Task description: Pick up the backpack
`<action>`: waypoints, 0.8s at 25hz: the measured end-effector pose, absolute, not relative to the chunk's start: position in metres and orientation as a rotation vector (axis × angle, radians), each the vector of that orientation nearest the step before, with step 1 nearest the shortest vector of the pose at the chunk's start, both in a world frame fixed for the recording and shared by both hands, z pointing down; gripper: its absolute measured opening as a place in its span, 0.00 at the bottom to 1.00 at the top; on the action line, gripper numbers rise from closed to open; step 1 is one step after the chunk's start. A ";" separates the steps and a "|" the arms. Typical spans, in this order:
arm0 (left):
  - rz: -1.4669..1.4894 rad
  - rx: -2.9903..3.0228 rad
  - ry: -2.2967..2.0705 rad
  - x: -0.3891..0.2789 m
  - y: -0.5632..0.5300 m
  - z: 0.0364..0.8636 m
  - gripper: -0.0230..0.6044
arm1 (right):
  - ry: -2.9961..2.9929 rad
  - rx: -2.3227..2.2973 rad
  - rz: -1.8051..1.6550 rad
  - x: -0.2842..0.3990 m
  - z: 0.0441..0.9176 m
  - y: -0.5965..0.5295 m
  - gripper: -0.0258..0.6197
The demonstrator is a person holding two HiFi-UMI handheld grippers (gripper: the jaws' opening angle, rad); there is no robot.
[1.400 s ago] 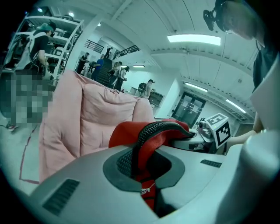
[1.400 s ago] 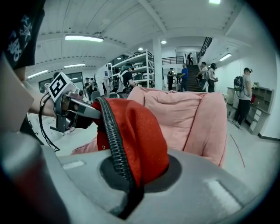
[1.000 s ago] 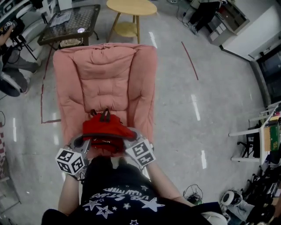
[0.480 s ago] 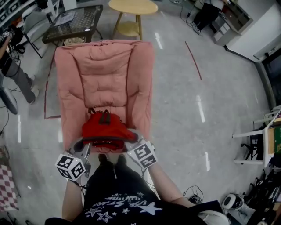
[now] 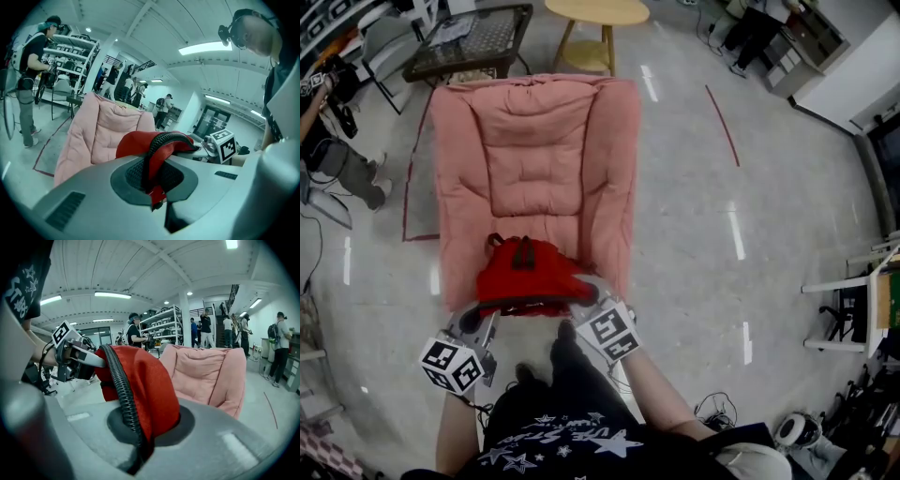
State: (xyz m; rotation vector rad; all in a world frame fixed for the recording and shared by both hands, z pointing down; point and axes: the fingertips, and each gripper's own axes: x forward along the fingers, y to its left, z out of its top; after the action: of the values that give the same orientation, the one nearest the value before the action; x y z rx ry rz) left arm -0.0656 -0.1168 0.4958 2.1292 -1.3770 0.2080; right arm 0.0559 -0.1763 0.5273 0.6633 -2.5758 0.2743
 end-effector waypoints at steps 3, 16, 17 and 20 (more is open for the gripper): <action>0.247 2.175 -1.364 -0.066 -0.101 0.489 0.07 | -2.577 0.702 0.296 0.054 0.521 -0.163 0.05; 0.167 2.272 -1.260 -0.092 -0.009 0.471 0.07 | -2.499 0.814 0.212 0.034 0.495 -0.061 0.05; 0.162 2.289 -1.249 -0.091 0.000 0.468 0.07 | -2.497 0.828 0.214 0.034 0.493 -0.052 0.05; 0.158 2.329 -1.220 -0.090 0.029 0.462 0.07 | -2.492 0.848 0.219 0.037 0.489 -0.020 0.05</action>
State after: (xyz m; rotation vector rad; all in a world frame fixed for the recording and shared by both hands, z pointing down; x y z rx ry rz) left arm -0.0898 0.0288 0.4620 2.3294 -1.2201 0.1580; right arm 0.0368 -0.0195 0.4886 0.8479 -2.4917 0.2194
